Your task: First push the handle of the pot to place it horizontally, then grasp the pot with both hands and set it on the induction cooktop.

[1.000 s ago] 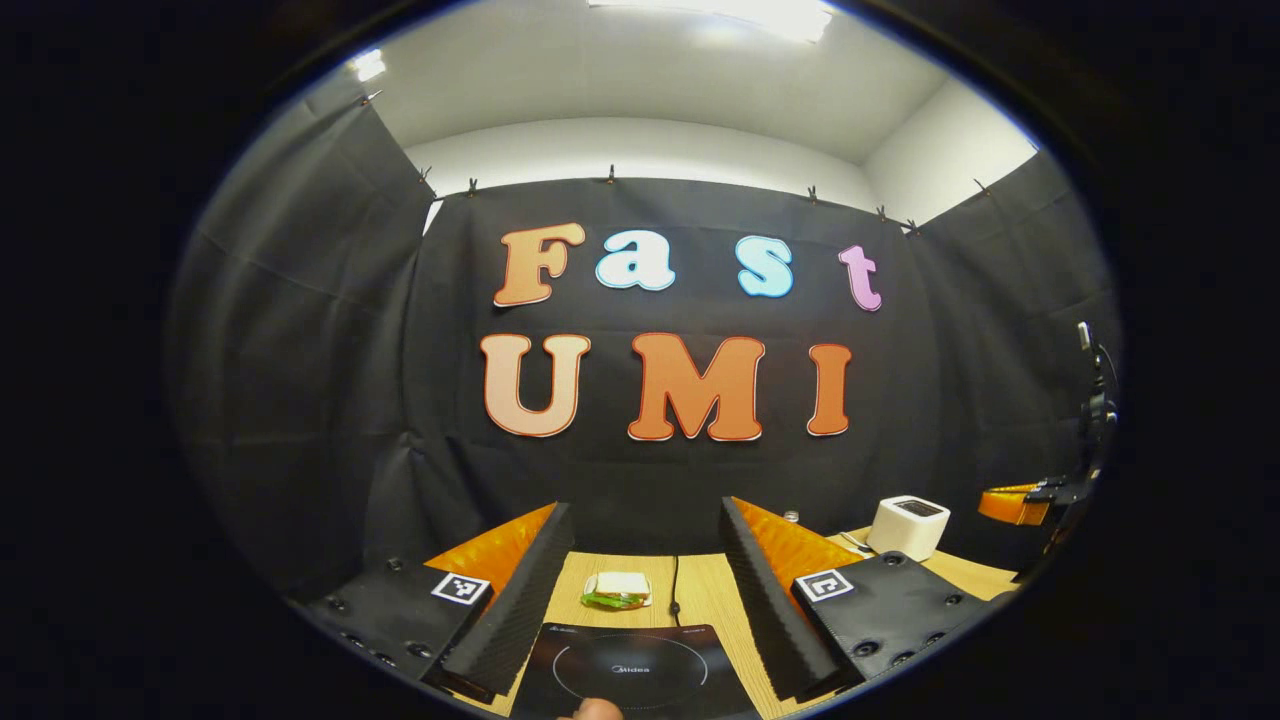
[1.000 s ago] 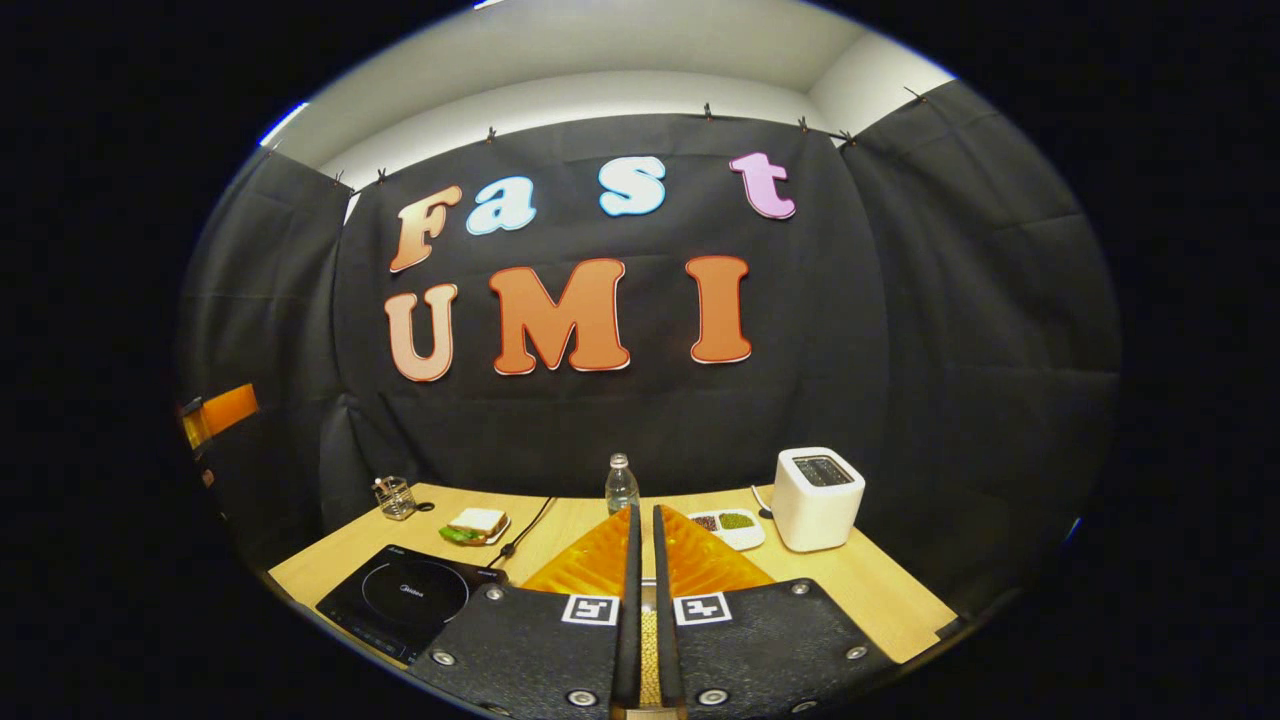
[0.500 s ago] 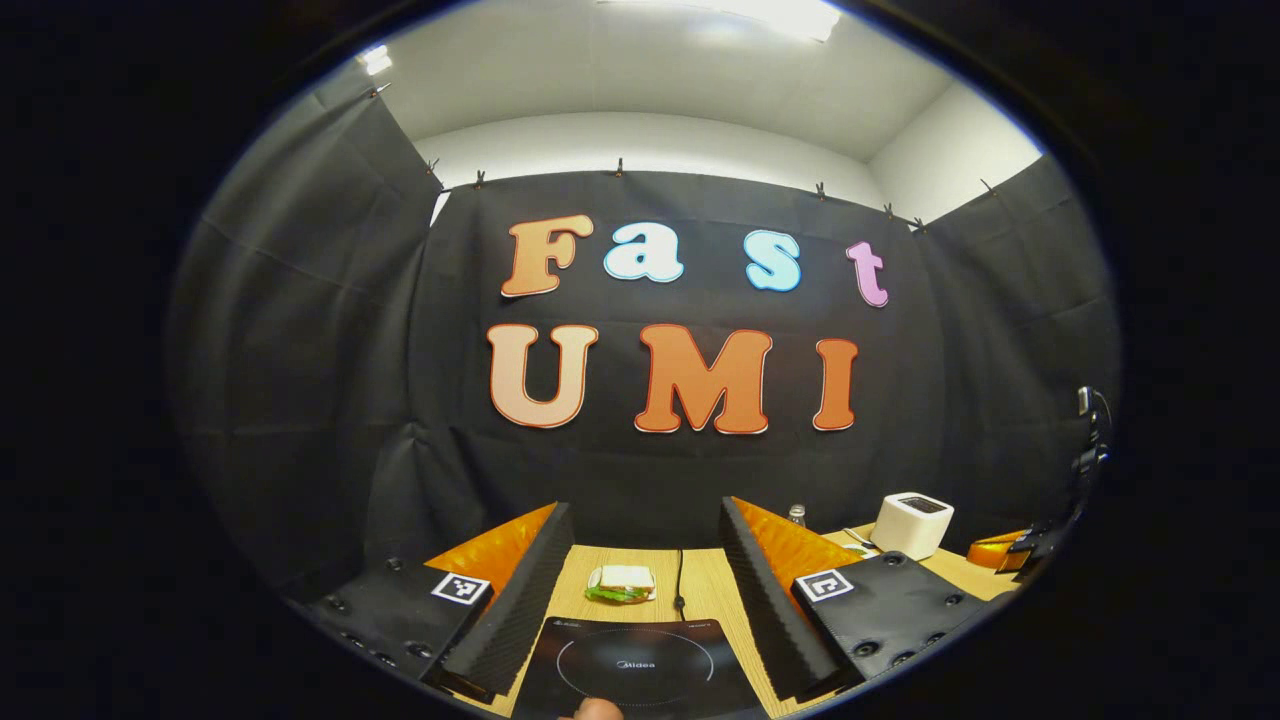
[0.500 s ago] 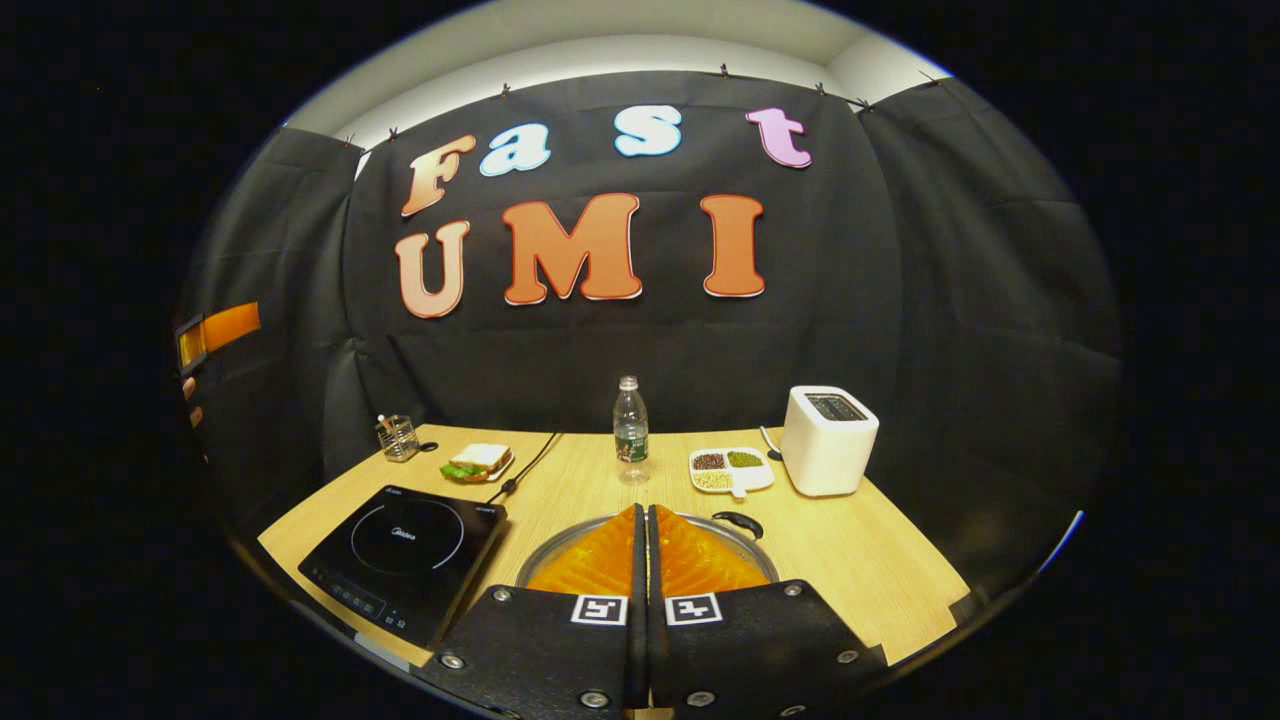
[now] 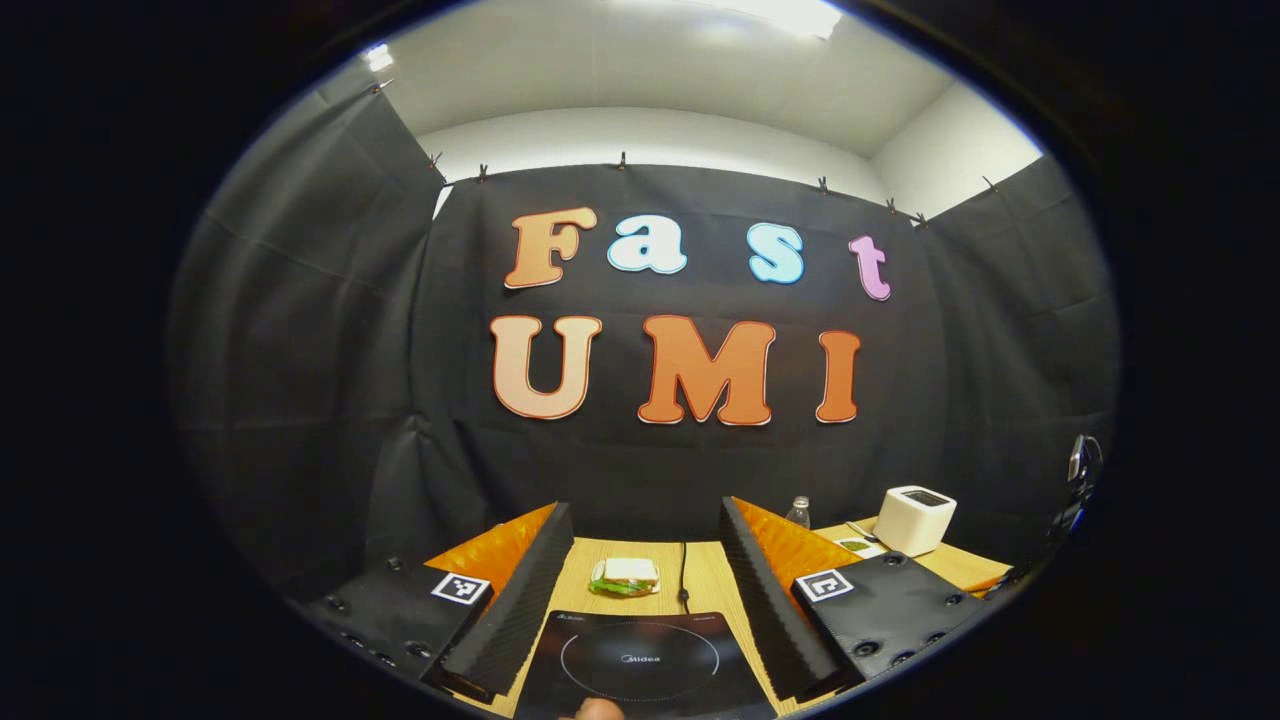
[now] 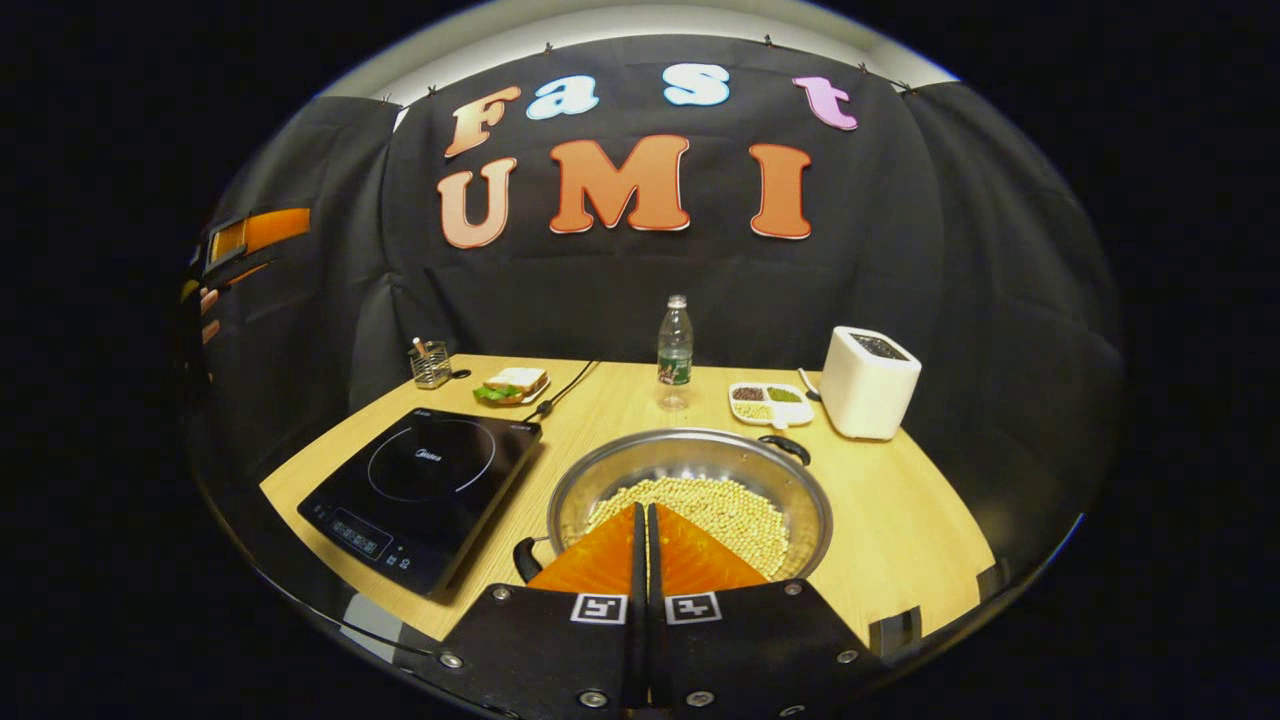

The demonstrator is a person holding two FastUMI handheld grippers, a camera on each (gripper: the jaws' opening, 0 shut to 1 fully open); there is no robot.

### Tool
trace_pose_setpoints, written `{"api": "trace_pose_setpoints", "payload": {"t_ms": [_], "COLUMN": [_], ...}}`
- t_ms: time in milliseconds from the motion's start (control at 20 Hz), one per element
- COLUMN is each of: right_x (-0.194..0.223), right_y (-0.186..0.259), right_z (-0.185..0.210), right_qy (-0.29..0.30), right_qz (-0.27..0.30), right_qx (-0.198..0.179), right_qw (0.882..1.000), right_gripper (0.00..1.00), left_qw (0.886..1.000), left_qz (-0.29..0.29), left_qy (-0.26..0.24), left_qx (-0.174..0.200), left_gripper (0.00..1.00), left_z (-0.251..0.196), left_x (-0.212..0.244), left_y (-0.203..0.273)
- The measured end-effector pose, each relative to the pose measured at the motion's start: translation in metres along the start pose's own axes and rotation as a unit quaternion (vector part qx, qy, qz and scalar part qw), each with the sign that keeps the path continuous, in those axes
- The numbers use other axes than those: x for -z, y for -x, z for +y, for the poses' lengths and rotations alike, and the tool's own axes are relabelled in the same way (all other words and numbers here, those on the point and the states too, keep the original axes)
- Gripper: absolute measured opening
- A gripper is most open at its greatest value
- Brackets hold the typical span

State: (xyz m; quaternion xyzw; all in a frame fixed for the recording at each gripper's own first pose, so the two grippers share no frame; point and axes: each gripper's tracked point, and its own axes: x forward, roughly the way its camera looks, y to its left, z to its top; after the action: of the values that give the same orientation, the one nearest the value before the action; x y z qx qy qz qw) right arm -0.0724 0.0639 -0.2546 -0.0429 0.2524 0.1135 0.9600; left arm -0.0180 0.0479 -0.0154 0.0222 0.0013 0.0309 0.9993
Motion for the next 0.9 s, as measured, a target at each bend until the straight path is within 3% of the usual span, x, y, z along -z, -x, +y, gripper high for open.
{"api": "trace_pose_setpoints", "payload": {"t_ms": [450,900], "right_x": [0.065,0.106], "right_y": [-0.004,-0.019], "right_z": [0.034,0.04], "right_qy": [0.011,-0.005], "right_qz": [0.067,0.11], "right_qx": [-0.046,-0.049], "right_qw": [0.997,0.993], "right_gripper": [0.0,0.0], "left_qw": [1.0,1.0], "left_qz": [0.006,-0.002], "left_qy": [0.006,0.003], "left_qx": [0.0,-0.009], "left_gripper": [0.96,0.94], "left_z": [0.005,0.011], "left_x": [0.006,0.002], "left_y": [0.013,0.027]}}
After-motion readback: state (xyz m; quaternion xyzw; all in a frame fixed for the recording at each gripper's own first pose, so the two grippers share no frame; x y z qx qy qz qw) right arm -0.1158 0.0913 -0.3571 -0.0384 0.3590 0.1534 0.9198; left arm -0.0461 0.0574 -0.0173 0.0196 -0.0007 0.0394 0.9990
